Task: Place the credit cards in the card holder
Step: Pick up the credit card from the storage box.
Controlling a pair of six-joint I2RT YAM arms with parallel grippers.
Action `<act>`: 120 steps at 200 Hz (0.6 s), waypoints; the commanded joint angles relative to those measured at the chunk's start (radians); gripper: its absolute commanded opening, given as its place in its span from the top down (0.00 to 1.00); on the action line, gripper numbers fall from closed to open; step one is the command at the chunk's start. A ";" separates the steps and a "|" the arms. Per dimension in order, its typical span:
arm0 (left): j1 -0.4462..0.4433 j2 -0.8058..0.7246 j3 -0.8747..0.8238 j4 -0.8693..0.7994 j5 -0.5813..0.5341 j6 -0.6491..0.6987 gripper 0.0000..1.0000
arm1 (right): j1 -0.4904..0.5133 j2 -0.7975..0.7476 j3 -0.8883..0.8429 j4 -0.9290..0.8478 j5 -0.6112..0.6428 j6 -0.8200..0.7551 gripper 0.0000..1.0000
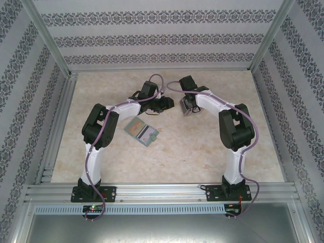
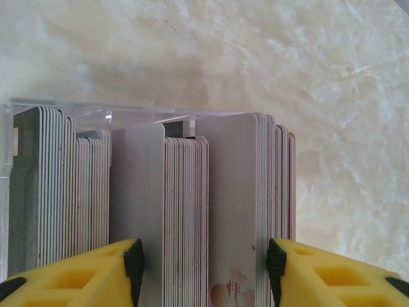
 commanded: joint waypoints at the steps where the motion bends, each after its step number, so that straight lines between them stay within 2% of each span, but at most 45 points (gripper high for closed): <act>1: -0.010 0.005 -0.008 0.038 0.017 -0.009 0.66 | -0.014 -0.028 -0.017 -0.003 0.046 -0.012 0.44; 71: -0.011 0.002 -0.015 0.045 0.017 -0.010 0.66 | -0.014 -0.063 -0.017 0.001 0.046 -0.016 0.44; 120: -0.010 0.002 -0.017 0.050 0.019 -0.012 0.66 | -0.019 -0.079 -0.020 0.001 0.038 -0.021 0.48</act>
